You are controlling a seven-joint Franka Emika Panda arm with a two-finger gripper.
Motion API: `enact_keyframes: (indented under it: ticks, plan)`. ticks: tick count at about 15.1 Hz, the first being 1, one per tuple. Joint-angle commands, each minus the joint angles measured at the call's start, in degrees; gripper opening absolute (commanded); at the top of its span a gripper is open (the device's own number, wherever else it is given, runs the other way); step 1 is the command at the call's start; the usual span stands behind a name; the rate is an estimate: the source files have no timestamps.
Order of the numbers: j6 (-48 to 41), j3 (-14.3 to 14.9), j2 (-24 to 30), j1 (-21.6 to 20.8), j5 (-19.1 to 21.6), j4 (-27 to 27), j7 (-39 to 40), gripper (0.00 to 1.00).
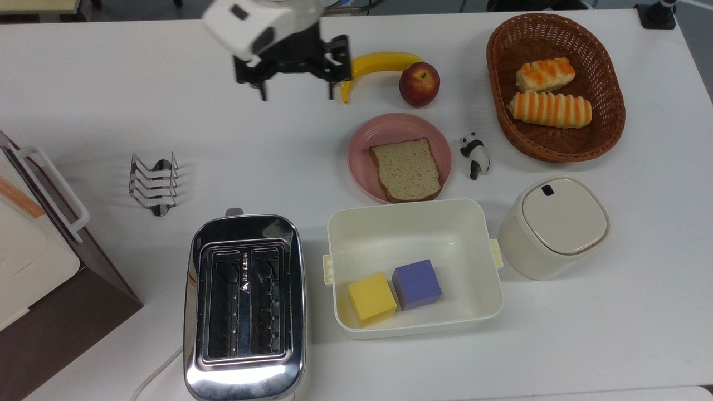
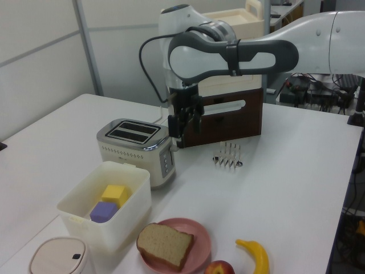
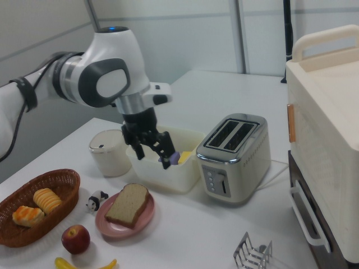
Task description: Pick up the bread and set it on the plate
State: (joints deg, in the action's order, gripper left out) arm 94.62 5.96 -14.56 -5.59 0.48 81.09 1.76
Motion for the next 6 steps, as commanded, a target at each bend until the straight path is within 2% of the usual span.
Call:
enact_keyframes:
  ticks: [1,6]
  plan:
    - [-0.05,0.98,0.94,3.82,-2.50,1.08,1.49,1.00]
    - [-0.13,1.07,1.46,4.98,-2.77,0.38,0.97,1.00]
